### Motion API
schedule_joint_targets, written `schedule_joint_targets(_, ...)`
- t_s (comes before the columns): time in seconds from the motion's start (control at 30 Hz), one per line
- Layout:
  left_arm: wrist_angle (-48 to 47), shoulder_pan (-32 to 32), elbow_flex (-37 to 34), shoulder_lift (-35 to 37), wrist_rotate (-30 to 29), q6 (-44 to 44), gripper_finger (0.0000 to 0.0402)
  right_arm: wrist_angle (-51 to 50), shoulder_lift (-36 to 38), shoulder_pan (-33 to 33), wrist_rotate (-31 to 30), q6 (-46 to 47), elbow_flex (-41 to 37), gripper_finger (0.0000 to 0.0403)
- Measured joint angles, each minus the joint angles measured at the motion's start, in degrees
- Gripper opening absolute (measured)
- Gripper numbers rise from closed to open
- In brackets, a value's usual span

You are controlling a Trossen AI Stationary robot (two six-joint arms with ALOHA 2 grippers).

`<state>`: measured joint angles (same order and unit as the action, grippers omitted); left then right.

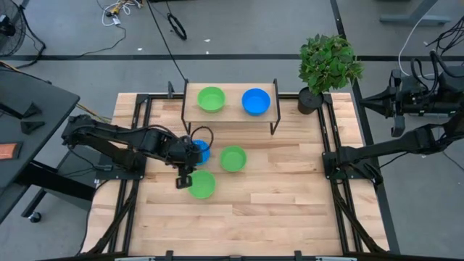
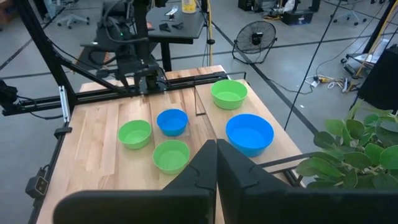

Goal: Pick & Place Mini bowls
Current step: Stack the blue bowl on the blue bowl on the shelf

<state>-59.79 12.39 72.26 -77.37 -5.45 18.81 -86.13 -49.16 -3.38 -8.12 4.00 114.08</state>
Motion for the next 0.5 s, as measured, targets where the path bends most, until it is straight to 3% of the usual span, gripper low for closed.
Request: schedule_joint_targets(0.5,0.0,-2.0,-13.2,4.9,0.7,-7.3,0.0072,0.5,0.0,0.0,0.0,0.0,0.0,0.0008)
